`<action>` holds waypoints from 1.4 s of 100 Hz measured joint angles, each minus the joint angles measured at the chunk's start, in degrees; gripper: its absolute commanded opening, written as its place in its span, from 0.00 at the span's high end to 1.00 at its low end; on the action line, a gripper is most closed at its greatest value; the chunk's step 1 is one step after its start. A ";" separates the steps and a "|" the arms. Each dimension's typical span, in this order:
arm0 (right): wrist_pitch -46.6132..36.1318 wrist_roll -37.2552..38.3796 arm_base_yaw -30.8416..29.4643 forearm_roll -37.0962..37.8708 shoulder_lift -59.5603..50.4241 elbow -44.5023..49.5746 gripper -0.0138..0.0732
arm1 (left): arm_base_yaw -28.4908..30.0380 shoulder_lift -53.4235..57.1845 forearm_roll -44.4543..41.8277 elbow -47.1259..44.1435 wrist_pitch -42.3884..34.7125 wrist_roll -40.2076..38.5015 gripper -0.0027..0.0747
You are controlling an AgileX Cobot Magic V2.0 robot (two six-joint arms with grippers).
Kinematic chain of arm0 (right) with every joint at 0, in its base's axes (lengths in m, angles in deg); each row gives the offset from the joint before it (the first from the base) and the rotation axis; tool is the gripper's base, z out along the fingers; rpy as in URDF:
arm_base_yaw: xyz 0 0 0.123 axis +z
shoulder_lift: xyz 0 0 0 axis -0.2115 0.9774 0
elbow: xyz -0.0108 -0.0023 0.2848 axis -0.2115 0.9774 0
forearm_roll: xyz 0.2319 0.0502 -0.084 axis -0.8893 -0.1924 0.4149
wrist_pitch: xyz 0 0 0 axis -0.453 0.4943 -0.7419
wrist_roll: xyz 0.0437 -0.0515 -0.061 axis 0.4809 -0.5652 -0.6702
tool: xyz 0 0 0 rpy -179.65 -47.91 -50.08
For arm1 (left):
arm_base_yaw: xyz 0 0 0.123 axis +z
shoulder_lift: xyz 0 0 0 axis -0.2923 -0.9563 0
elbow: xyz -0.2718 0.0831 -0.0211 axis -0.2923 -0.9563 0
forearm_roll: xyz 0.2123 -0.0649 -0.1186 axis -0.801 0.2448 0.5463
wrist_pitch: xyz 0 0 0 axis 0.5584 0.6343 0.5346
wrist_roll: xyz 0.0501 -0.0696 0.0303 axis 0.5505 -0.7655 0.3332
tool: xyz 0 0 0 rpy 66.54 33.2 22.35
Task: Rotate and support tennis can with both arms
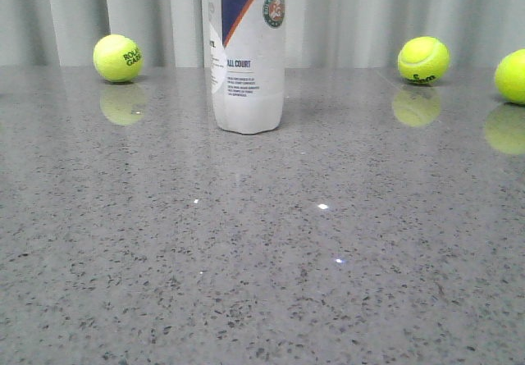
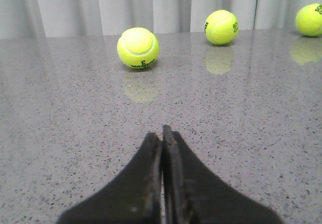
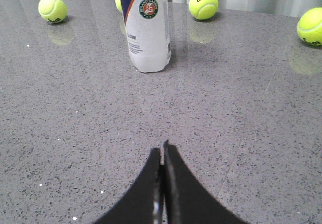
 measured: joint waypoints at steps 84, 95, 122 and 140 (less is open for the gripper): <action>-29.91 10.32 -25.70 15.67 -10.61 25.21 0.91 | 0.00 0.00 0.00 0.00 0.00 0.00 0.99; -29.65 10.32 -26.48 15.79 -11.34 25.21 0.91 | 0.00 0.00 0.00 0.00 0.00 0.00 0.99; -29.02 10.41 -26.51 15.96 -11.34 25.21 0.91 | 0.00 0.00 0.00 0.00 0.00 0.00 0.99; -27.94 10.41 -26.51 15.96 -11.34 25.21 0.91 | 0.00 0.00 0.00 0.00 0.00 0.00 0.99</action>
